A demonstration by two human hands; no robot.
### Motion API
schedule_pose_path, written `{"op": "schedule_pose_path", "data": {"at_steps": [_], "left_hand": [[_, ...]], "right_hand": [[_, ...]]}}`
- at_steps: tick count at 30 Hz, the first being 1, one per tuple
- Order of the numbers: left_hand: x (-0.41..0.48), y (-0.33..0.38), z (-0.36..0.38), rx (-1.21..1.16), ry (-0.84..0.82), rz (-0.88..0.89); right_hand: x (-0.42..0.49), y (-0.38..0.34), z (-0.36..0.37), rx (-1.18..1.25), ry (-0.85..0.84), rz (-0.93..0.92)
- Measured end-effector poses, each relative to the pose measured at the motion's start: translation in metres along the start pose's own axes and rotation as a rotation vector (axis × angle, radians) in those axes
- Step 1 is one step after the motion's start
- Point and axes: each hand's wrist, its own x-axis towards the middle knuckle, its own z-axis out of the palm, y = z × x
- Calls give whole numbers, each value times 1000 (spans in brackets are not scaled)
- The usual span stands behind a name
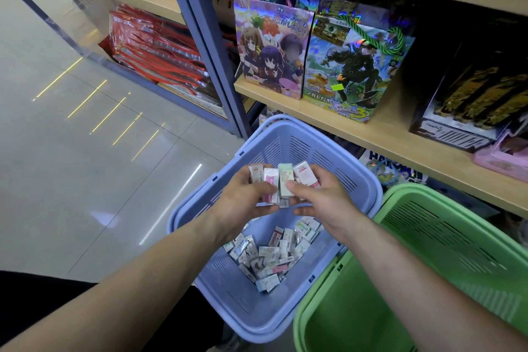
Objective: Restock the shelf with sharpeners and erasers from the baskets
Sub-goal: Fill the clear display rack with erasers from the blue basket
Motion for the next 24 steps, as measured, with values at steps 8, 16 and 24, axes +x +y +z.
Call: {"op": "schedule_pose_path", "data": {"at_steps": [8, 16, 24], "left_hand": [[3, -3, -2, 32, 96, 39], [2, -2, -1, -32, 30, 7], [8, -5, -8, -43, 50, -10]], "right_hand": [[2, 5, 6, 49, -46, 23], [0, 7, 12, 86, -86, -24], [-2, 4, 13, 290, -154, 96]]}}
